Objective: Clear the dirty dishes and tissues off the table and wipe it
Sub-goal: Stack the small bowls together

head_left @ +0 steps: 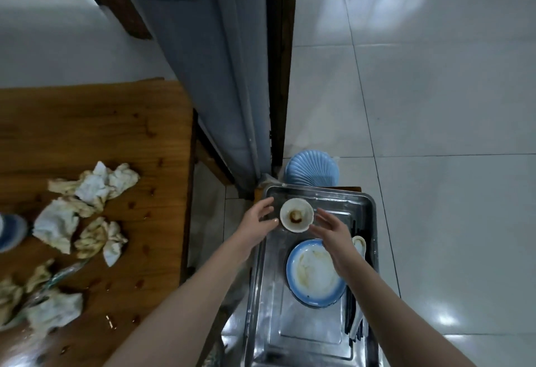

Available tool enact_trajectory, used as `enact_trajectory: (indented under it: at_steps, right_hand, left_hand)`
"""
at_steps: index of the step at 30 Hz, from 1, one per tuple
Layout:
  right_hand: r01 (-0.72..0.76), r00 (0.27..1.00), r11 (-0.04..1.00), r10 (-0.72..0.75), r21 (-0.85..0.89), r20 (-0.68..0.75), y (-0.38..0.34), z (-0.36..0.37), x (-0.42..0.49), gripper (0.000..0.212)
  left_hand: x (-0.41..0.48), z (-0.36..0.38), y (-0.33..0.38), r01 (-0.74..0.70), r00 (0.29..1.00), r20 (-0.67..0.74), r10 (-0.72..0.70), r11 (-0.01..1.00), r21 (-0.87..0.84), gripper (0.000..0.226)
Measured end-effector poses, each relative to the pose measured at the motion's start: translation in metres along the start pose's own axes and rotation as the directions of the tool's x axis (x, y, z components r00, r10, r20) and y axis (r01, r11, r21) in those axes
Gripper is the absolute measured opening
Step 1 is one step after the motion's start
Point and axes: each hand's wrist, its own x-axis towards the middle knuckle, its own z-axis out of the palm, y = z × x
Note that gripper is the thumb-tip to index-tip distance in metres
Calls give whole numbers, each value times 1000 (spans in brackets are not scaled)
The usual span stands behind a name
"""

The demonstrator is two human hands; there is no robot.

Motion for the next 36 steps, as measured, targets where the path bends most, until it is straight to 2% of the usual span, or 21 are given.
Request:
enact_trajectory:
  at_steps: [6,11,17,24,29,36]
  right_hand:
    - [97,995,995,-97,-5,-24,-27,26,-66,47]
    - [177,983,984,-174,38,-58,-41,62,-126,40]
    - [264,958,964,-260,24,-125,-41,116,-188,38]
    - [294,950,955,-295,-28,-99,-36,171,-249,34]
    - [354,931,933,-358,-67,-75,-35,202,-283,32]
    - [388,922,916,-384,-99,58,-24,240,-328,30]
  left_hand:
    - [-66,-38,22,-90,996,-26,89,995,-45,50]
    - [-126,-79,29,-112,993,-55,106,986,-120,51]
    - [-193,-145,20,-170,985,-20,169,976,-135,50]
    - [-248,-225,3,-237,971,-37,235,965,-115,42]
    - [-284,-262,-13,-275,961,-63,269,947,-166,40]
    - [-344,-304,-44,-339,939,-145,313,914,-224,34]
